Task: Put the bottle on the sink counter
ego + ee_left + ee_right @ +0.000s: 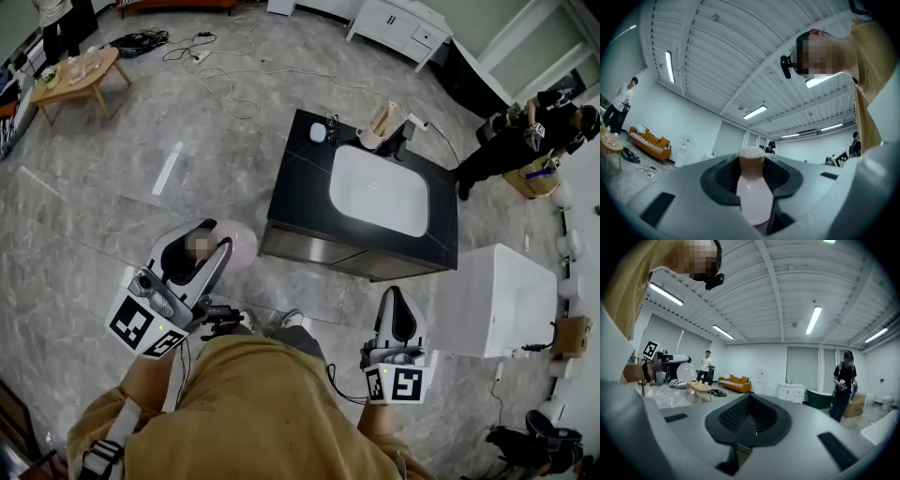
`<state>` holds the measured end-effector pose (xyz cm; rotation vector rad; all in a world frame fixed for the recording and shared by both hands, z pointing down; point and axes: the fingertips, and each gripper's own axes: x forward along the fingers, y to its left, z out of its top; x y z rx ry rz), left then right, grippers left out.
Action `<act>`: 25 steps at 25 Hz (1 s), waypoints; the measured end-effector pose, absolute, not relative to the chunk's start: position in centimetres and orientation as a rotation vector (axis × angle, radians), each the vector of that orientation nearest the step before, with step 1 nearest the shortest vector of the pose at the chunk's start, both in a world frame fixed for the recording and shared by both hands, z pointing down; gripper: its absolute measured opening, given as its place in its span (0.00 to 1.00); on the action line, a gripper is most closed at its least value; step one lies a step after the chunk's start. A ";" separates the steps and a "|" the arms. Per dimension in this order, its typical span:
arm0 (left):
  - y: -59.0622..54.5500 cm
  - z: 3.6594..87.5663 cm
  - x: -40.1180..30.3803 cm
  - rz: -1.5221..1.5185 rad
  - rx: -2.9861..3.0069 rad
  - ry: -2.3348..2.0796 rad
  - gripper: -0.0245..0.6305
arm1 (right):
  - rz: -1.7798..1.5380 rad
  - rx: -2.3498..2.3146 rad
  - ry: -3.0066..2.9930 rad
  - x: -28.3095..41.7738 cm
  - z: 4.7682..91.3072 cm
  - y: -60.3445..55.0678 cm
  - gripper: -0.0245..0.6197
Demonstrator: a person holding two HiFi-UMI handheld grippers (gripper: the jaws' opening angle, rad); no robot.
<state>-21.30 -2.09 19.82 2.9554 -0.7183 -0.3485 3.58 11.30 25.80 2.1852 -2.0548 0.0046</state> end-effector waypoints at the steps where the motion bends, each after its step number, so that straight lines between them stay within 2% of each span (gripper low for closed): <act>1: -2.1 19.8 -21.0 -0.347 2.957 -0.713 0.23 | 0.013 2.187 -2.054 3.7 26.0 11.3 0.05; 25: -6.2 20.2 -11.8 -0.292 2.969 -0.839 0.23 | -0.015 2.076 -2.211 12.1 26.3 3.9 0.05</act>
